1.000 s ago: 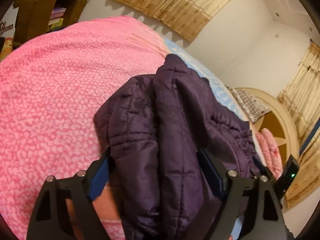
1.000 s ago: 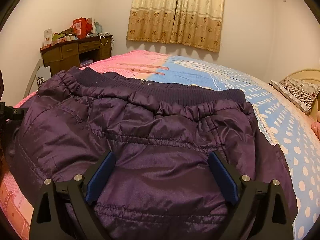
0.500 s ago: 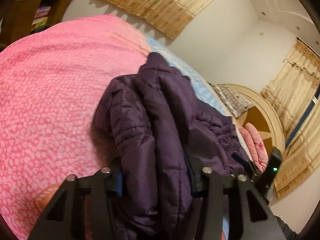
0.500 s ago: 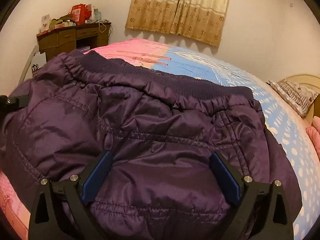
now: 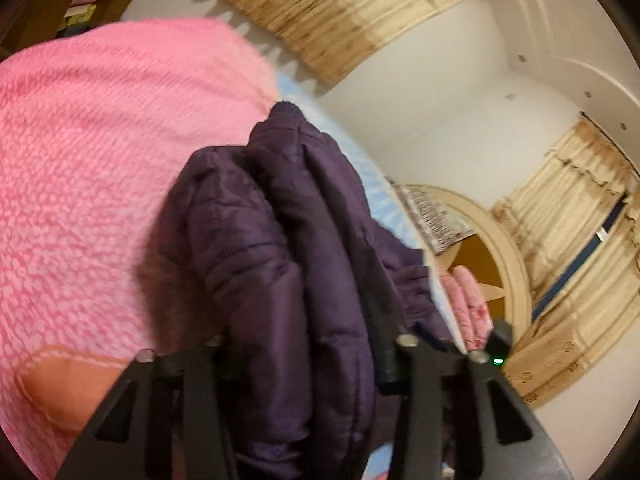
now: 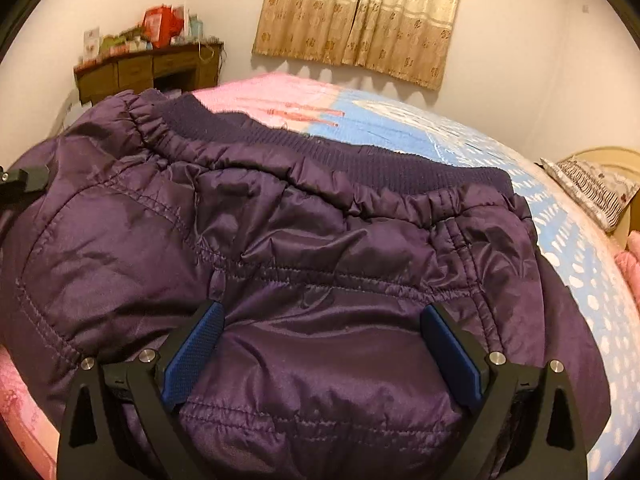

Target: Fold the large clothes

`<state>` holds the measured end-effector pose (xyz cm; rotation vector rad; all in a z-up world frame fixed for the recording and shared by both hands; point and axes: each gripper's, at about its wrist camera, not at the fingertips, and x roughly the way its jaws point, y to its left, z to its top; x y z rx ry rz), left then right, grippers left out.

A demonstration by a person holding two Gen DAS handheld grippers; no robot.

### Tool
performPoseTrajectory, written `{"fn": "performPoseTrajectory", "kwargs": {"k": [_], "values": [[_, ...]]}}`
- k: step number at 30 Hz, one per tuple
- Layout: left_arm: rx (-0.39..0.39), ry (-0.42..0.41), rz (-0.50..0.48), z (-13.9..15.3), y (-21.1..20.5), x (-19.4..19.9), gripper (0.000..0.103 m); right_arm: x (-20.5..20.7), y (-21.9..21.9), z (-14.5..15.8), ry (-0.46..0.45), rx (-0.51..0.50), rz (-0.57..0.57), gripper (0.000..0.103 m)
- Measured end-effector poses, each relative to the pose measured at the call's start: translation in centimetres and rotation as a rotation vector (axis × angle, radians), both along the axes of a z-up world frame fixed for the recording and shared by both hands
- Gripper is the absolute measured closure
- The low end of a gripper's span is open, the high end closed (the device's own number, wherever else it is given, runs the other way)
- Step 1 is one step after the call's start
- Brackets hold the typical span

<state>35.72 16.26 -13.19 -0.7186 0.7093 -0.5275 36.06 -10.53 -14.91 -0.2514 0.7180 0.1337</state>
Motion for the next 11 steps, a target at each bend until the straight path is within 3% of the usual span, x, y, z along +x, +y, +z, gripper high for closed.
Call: {"fn": "performPoseTrajectory", "kwargs": {"k": [7, 9, 11], "values": [[-0.008, -0.103, -0.053, 3.8, -2.8, -0.5, 0.067, -0.1, -0.3, 0.1, -0.003, 0.021, 0.002, 0.005], [0.081, -0.153, -0.062, 4.3, -4.4, 0.4, 0.065, -0.3, -0.6, 0.1, -0.004, 0.029, 0.002, 0.005], [0.24, -0.152, -0.028, 4.3, -5.6, 1.0, 0.049, -0.3, -0.8, 0.2, -0.006, 0.027, 0.004, 0.004]]}}
